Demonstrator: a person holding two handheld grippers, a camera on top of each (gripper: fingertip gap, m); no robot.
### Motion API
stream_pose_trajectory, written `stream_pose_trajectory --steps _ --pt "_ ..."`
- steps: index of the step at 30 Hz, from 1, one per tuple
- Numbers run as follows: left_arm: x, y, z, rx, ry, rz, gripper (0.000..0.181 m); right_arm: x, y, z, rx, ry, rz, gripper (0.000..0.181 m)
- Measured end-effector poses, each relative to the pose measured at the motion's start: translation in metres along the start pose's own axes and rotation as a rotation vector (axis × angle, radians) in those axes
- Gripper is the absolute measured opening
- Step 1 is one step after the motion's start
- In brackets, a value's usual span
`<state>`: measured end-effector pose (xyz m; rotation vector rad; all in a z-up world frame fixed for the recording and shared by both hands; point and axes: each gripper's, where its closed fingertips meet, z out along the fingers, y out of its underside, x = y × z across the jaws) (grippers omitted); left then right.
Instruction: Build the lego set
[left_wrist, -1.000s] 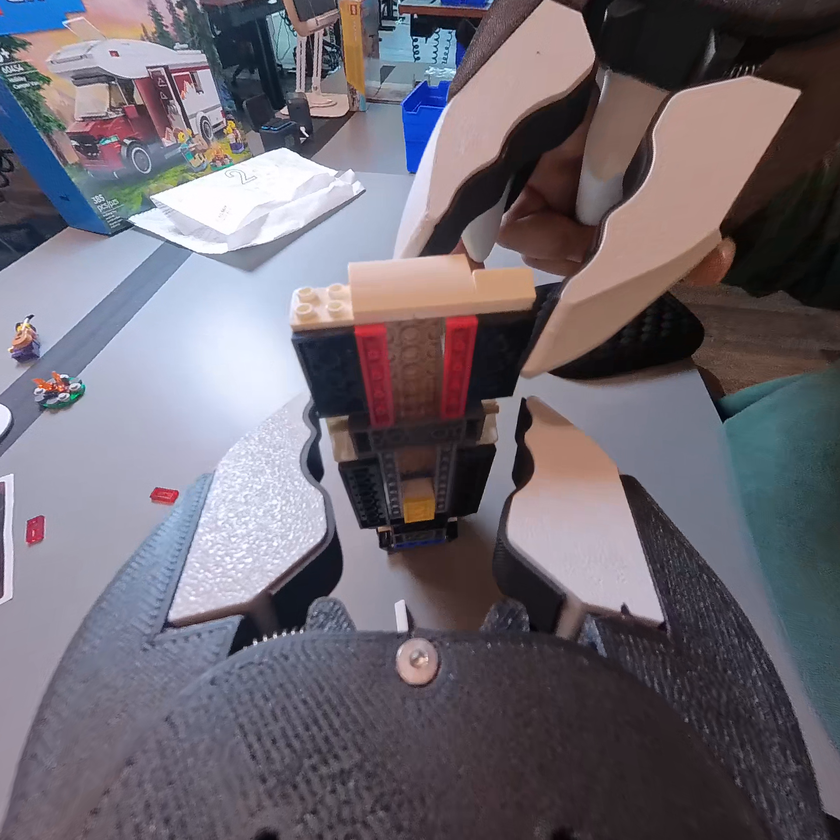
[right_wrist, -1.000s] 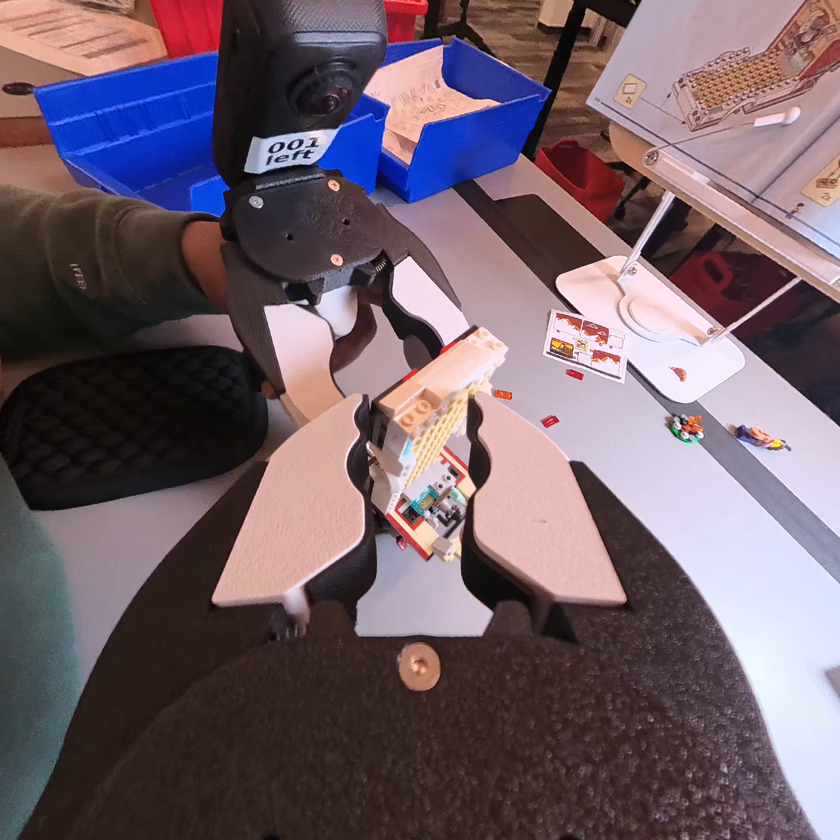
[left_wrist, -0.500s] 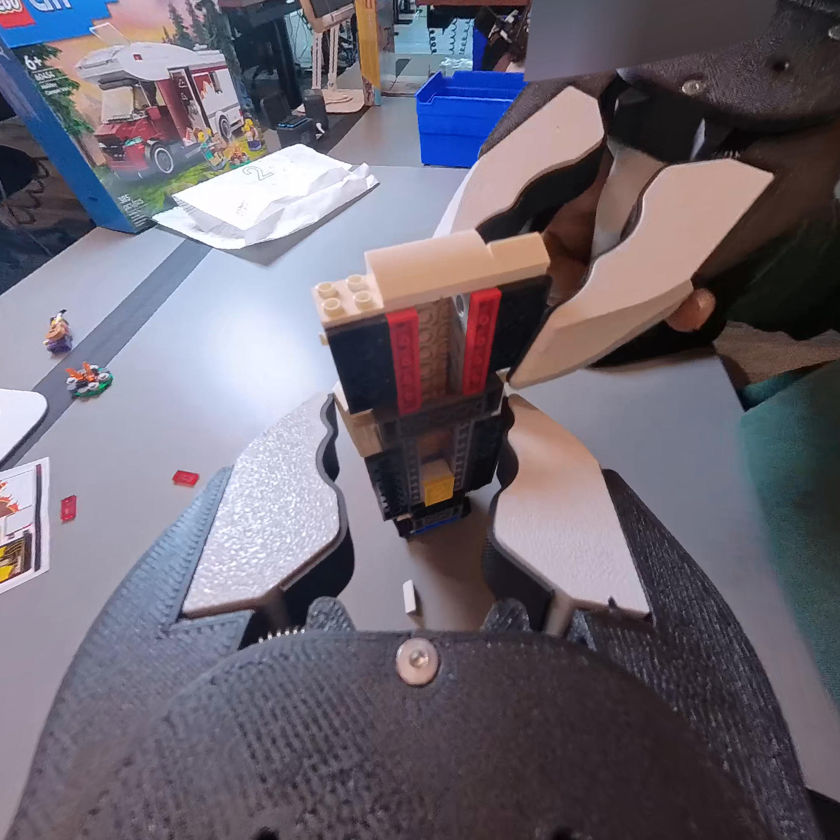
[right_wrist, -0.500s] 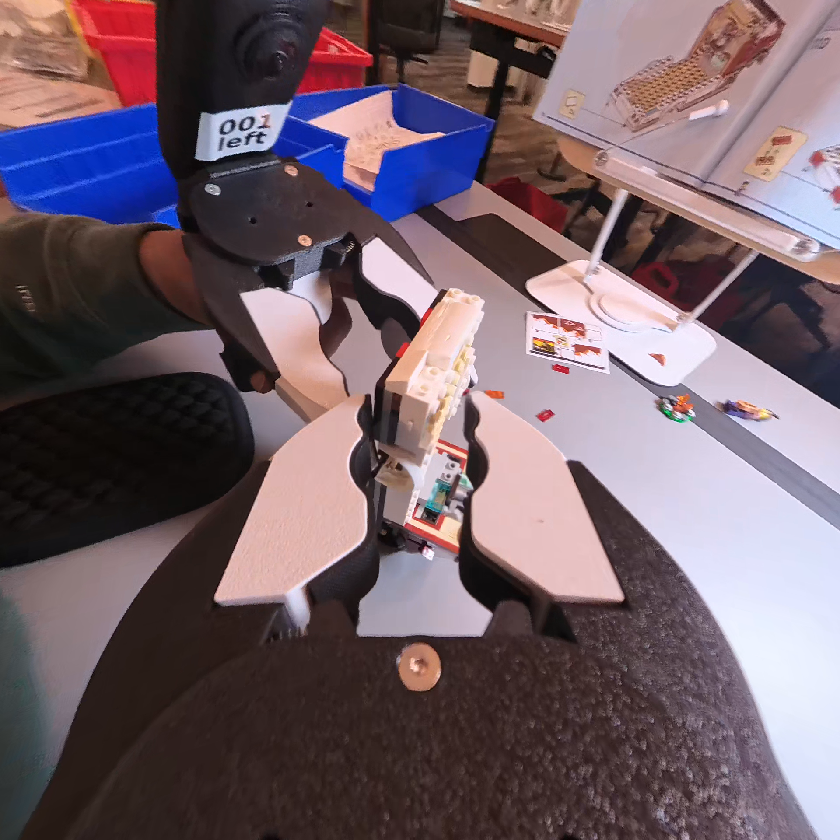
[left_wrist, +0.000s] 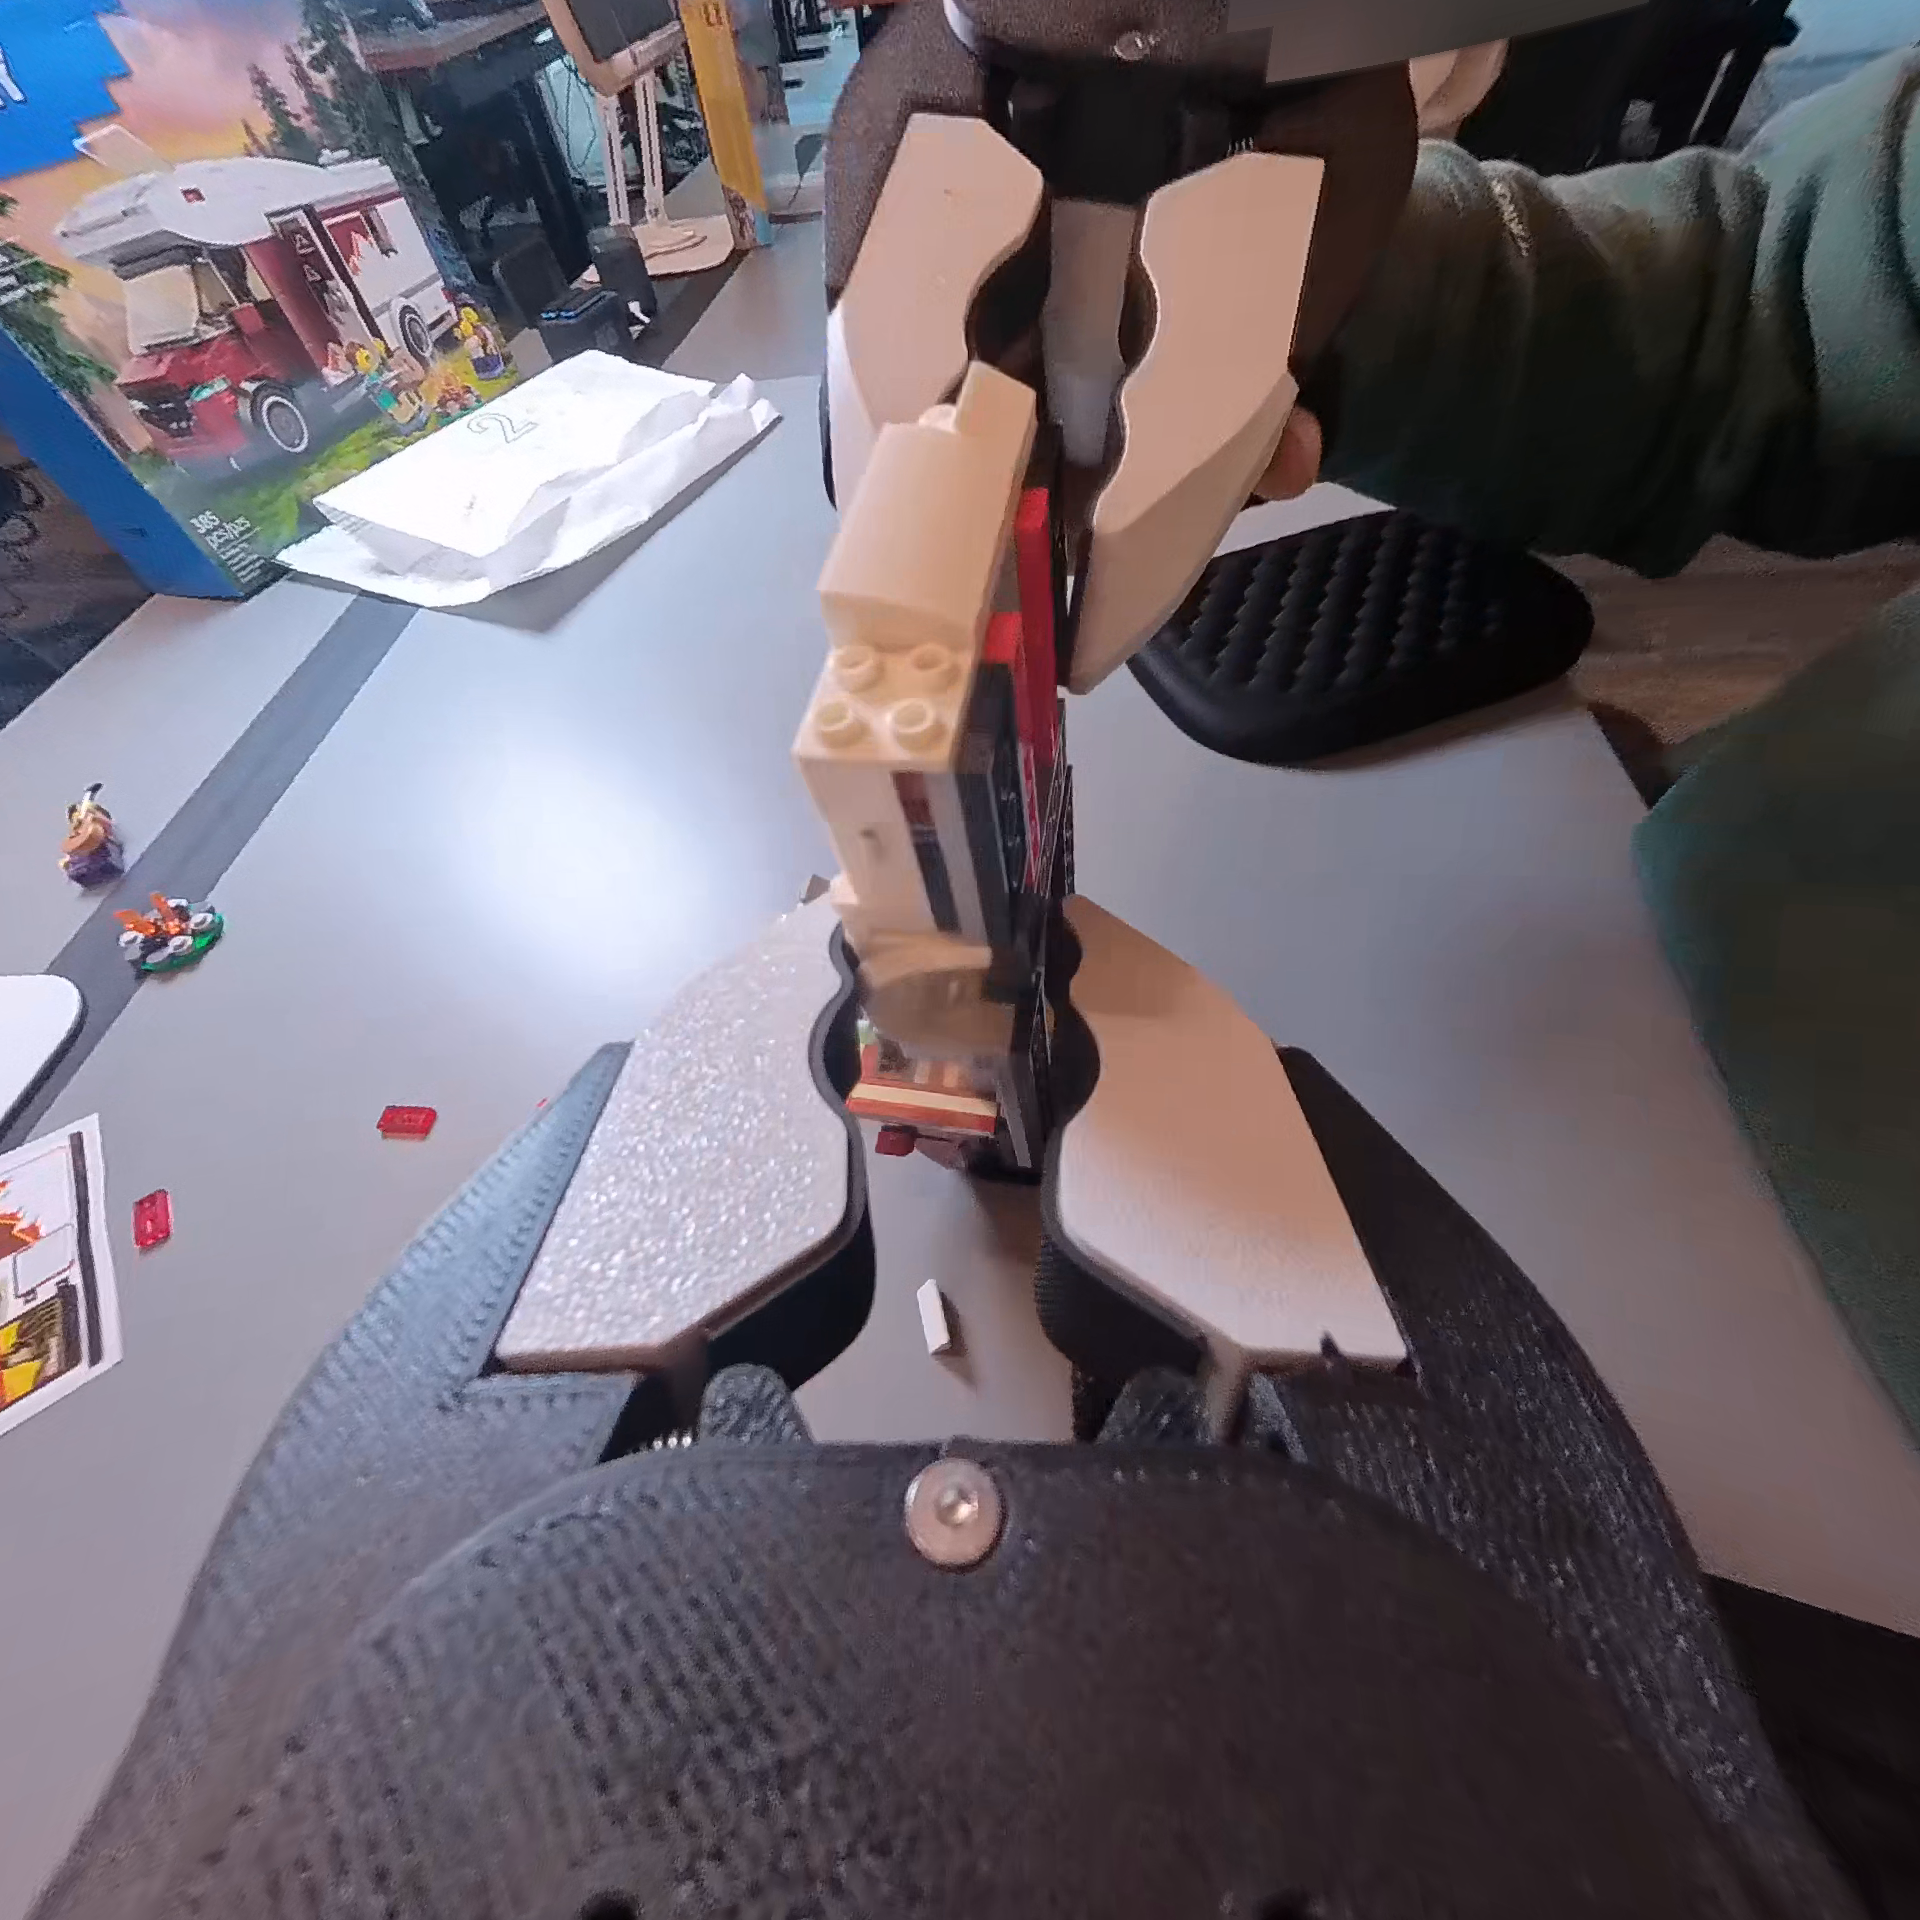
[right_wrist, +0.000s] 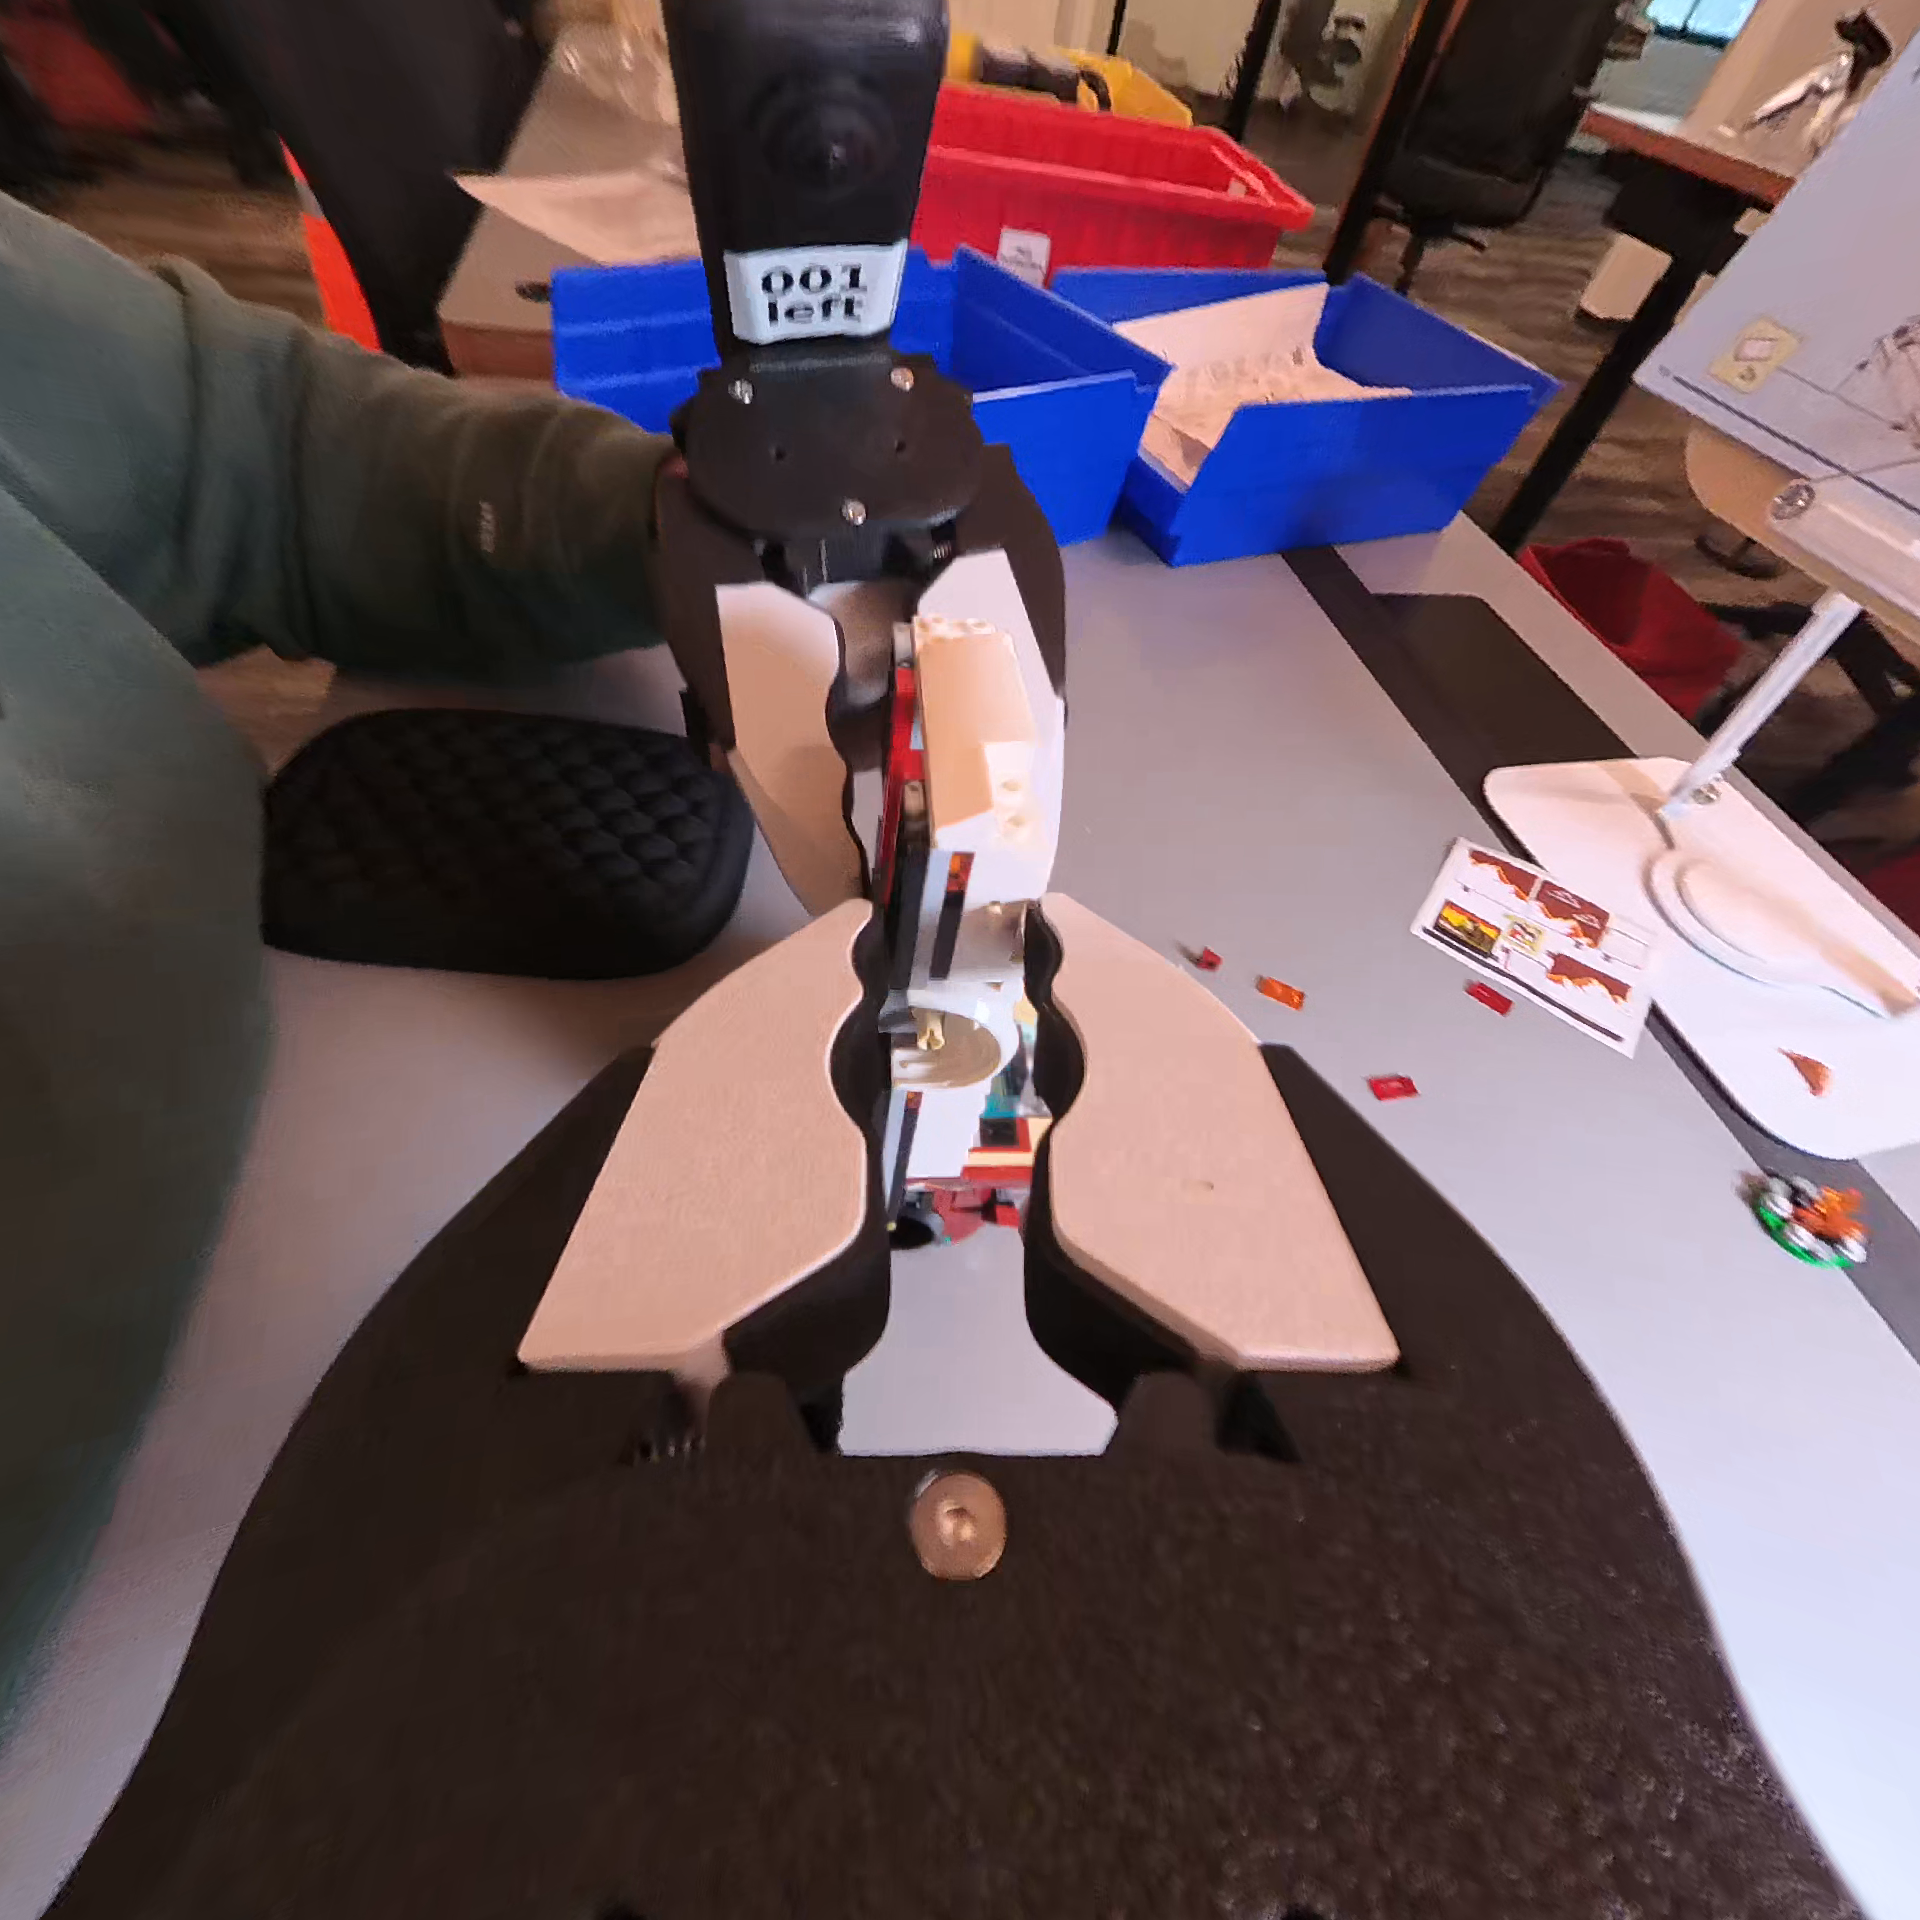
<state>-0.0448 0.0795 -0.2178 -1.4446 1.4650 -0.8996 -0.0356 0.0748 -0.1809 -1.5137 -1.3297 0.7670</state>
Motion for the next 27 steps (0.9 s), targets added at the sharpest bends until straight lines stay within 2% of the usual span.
stream_pose_trajectory --steps 5,8,10,12,16,19,22,27 --pt "0.000 0.018 -0.011 -0.100 0.008 -0.013 0.037 -0.002 -0.003 0.001 0.070 -0.032 0.017 0.024" --pt "-0.006 0.068 -0.023 -0.338 0.014 -0.139 0.033 -0.001 -0.001 -0.002 0.077 -0.029 0.014 0.024" --pt "-0.016 0.097 -0.022 -0.448 -0.037 -0.176 0.031 0.000 0.000 -0.003 0.085 -0.028 0.016 0.024" --pt "-0.015 0.115 -0.016 -0.521 -0.035 -0.193 0.031 0.001 0.001 -0.004 0.098 -0.030 0.025 0.024" --pt "-0.009 0.126 -0.004 -0.562 -0.016 -0.147 0.022 0.000 0.002 -0.006 0.106 -0.023 0.024 0.024" --pt "-0.010 0.125 -0.004 -0.566 -0.045 -0.059 0.005 -0.001 0.003 -0.008 0.108 -0.017 0.015 0.024" --pt "-0.011 0.126 -0.007 -0.591 -0.079 0.091 0.005 -0.002 0.003 -0.008 0.113 -0.015 0.015 0.024" --pt "-0.005 0.122 -0.009 -0.563 -0.073 0.137 0.005 -0.002 0.003 -0.008 0.111 -0.007 0.003 0.024"
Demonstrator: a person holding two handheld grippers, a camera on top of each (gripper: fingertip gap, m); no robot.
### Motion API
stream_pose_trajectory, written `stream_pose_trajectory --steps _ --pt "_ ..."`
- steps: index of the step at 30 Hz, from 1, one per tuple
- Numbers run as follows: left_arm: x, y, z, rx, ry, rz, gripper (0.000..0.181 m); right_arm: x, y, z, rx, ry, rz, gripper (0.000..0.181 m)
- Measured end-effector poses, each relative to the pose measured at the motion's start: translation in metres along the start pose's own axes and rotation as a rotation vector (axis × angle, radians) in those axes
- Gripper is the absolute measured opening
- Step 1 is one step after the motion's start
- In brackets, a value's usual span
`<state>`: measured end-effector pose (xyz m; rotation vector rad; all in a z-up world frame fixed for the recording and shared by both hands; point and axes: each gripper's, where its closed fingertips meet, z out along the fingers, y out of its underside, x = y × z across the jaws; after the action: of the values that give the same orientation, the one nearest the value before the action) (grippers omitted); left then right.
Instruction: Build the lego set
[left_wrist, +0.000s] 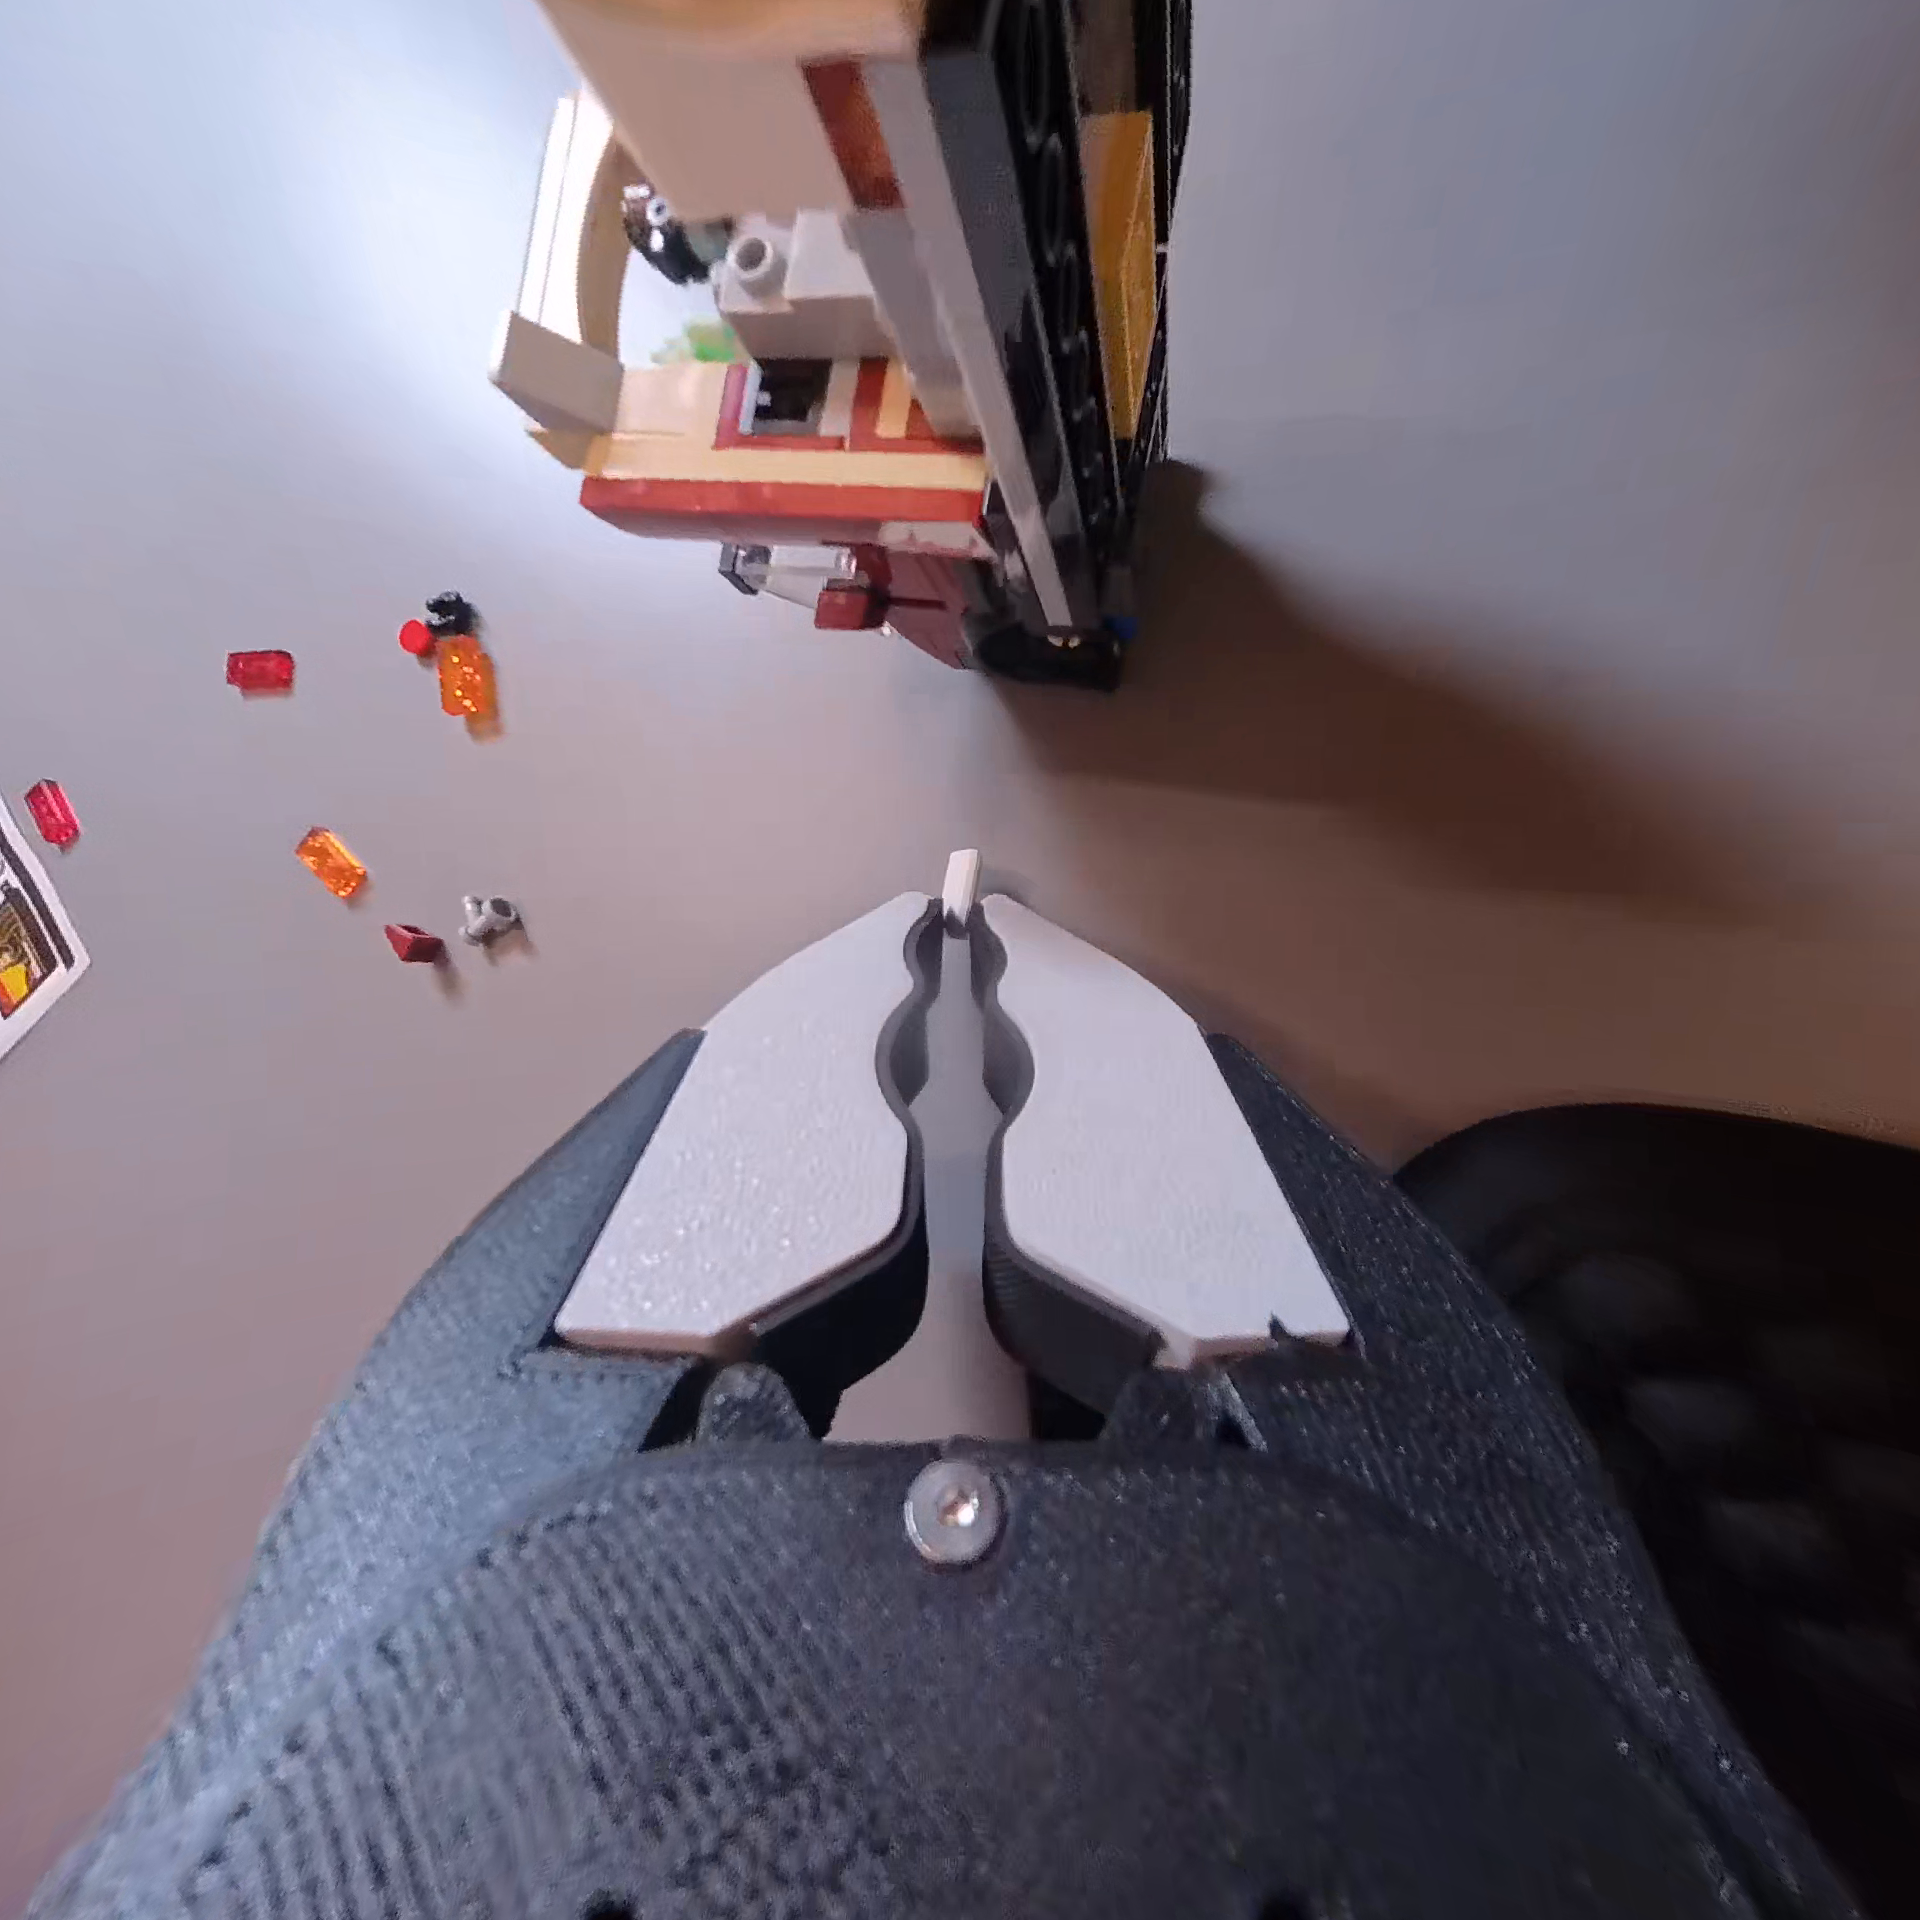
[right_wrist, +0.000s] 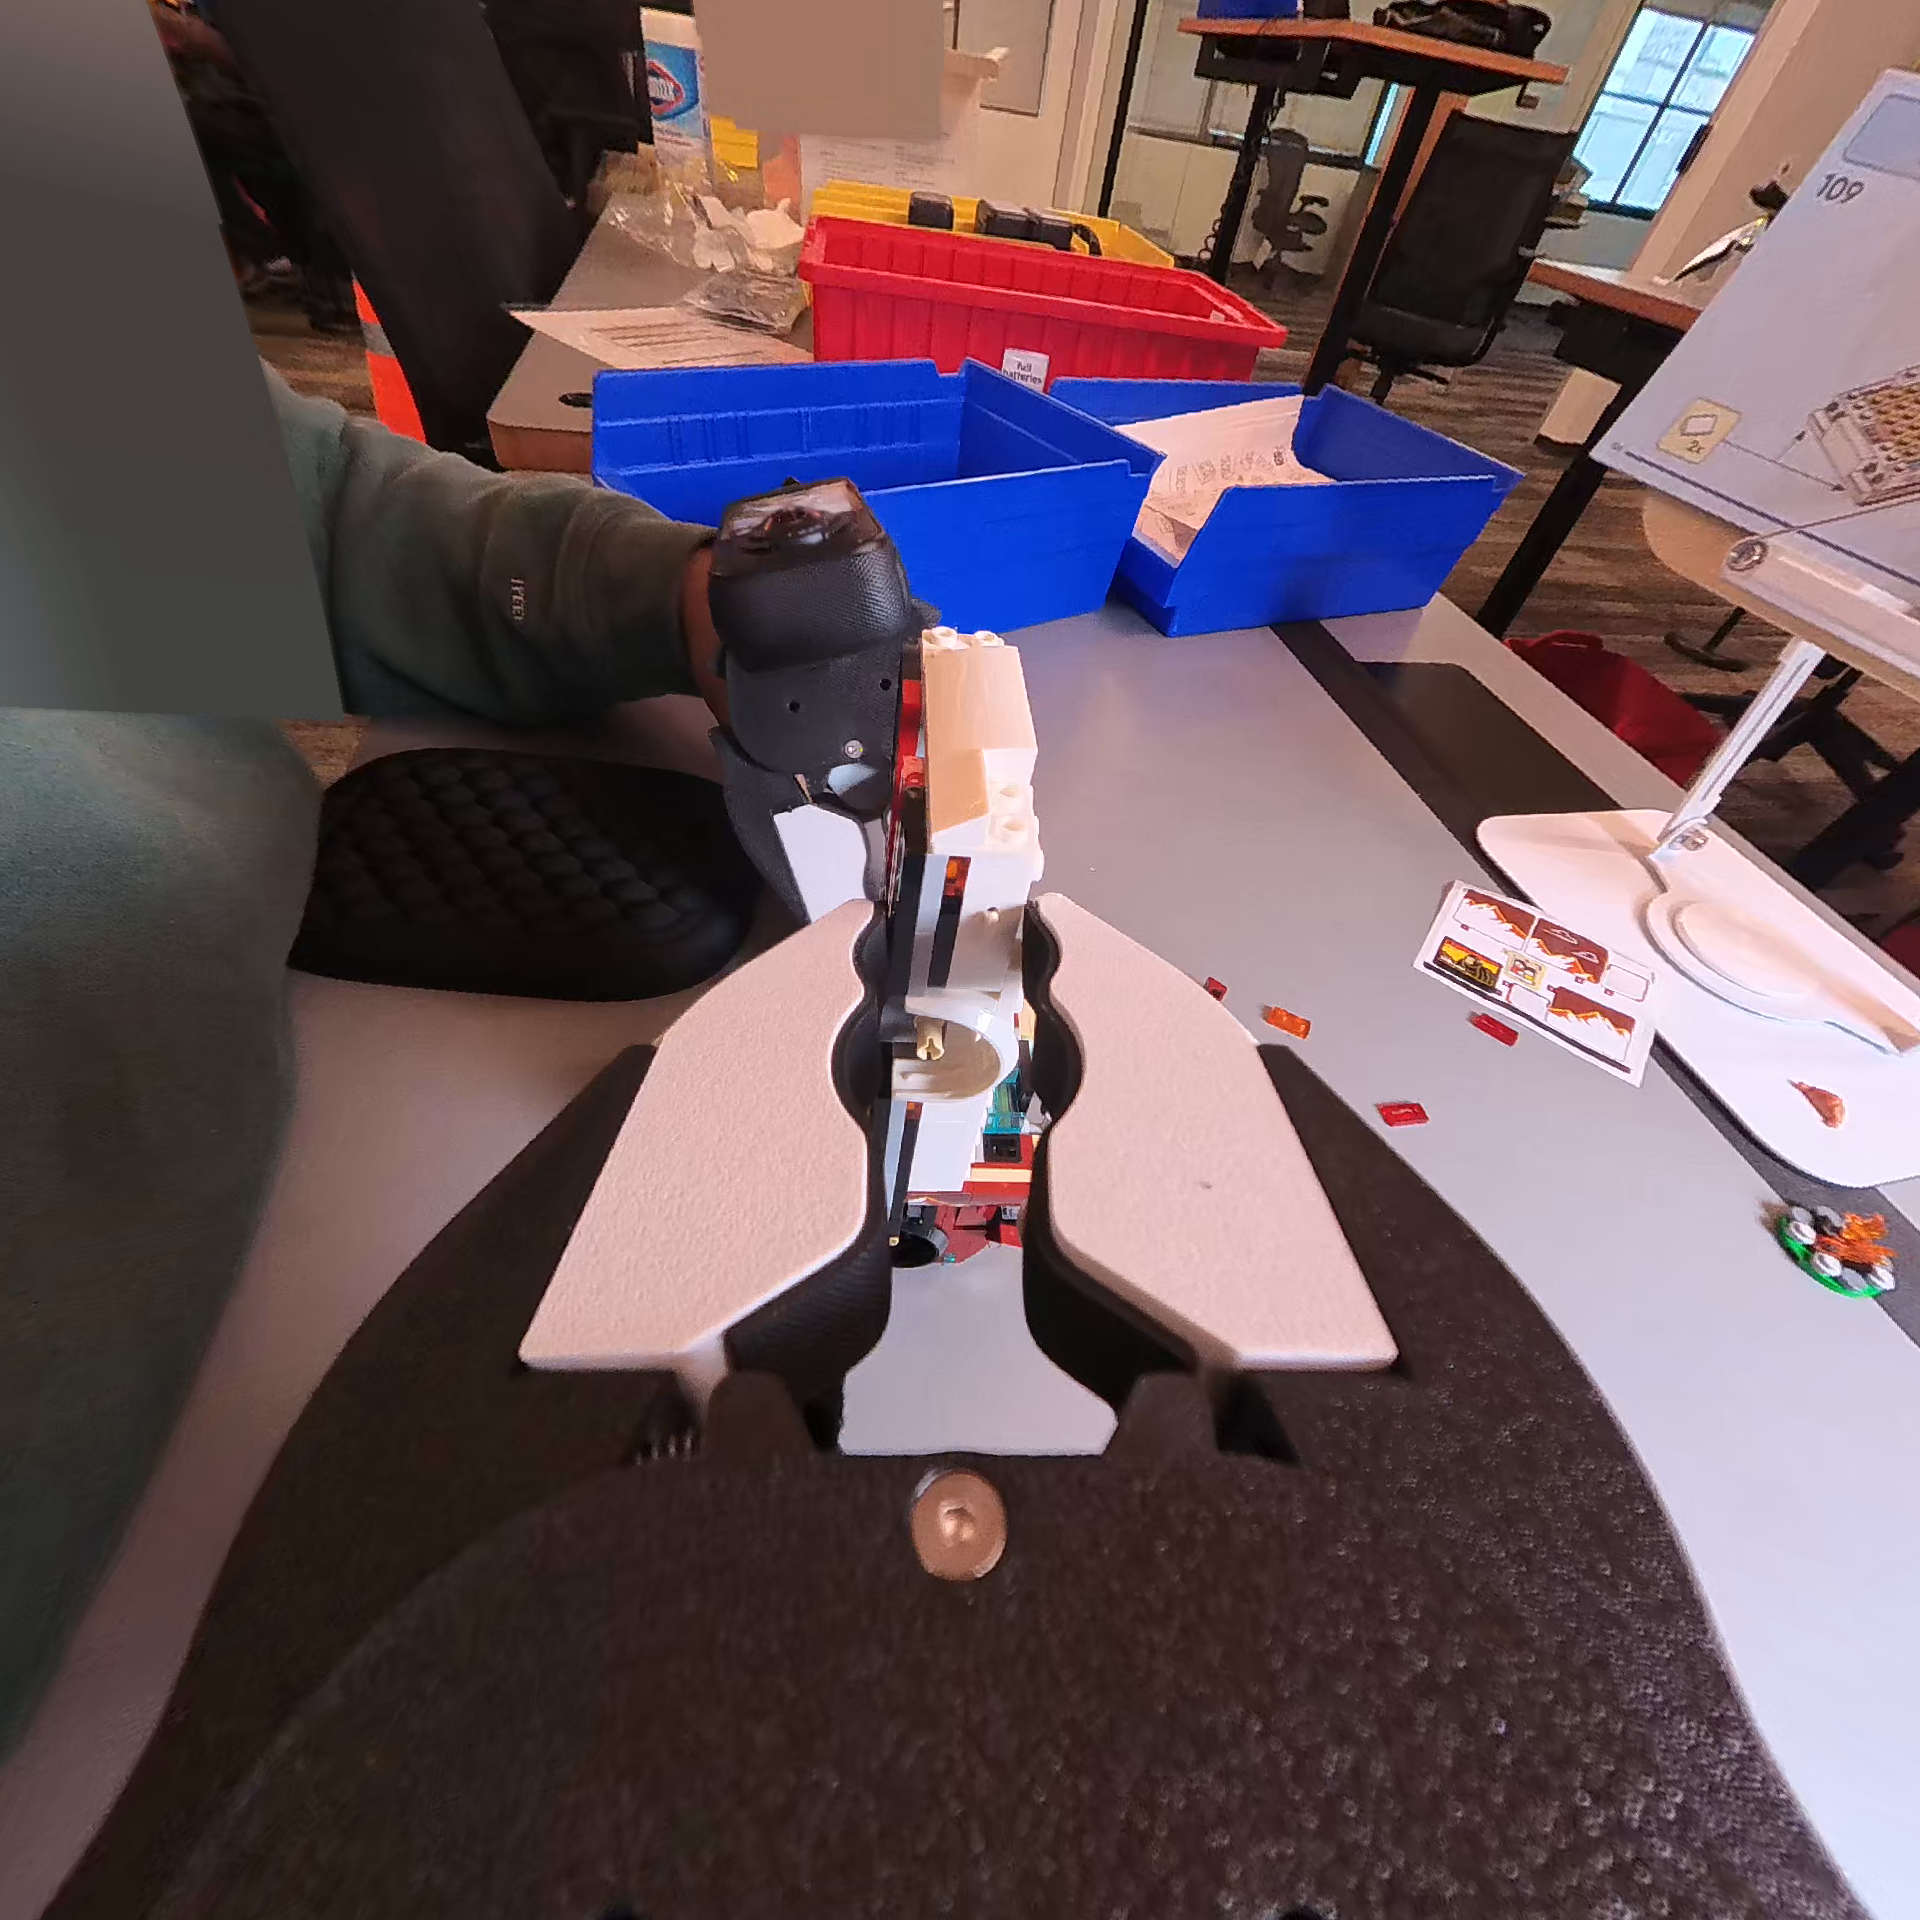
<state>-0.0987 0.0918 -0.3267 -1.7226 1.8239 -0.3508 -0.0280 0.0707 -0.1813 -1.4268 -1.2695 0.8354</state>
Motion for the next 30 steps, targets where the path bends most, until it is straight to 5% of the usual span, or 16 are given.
stream_pose_trajectory --steps 9,18,30 --pt "0.016 -0.007 -0.010 0.093 0.155 -0.108 0.017 -0.001 0.000 0.000 -0.003 0.016 -0.015 0.024" --pt "-0.009 -0.001 -0.005 0.125 0.101 -0.305 0.006 -0.002 0.000 -0.001 0.005 0.021 -0.015 0.024" --pt "0.008 -0.007 -0.005 0.095 0.138 -0.242 0.014 -0.002 0.001 -0.002 0.004 0.024 -0.018 0.024"
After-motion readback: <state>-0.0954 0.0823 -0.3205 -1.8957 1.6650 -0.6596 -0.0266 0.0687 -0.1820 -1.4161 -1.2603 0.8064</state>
